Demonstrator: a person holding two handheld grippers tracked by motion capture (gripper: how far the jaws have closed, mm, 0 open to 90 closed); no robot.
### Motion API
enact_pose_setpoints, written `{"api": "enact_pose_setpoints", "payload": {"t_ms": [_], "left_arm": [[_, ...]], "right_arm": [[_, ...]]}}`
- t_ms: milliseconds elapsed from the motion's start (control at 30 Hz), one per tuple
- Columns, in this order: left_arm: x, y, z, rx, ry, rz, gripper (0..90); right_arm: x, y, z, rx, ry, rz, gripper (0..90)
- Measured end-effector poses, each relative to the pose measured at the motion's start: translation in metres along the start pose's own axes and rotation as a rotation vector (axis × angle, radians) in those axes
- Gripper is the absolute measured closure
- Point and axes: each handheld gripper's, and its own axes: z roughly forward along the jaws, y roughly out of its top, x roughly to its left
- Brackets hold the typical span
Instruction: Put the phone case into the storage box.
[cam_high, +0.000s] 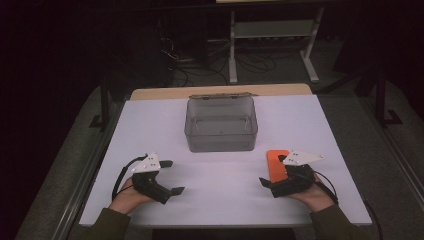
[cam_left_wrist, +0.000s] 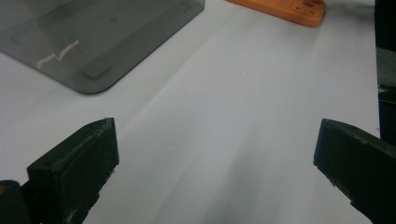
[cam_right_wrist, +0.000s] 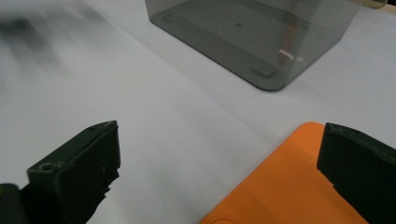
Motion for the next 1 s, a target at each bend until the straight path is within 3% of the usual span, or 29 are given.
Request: {"api": "enact_pose_setpoints", "payload": {"t_ms": [1000], "left_arm": [[0.002,0.001,0.001,-0.005,-0.002,-0.008,0.0]], "right_arm": [[-0.011,0.021,0.018,0.018,0.017,0.018,0.0]]}}
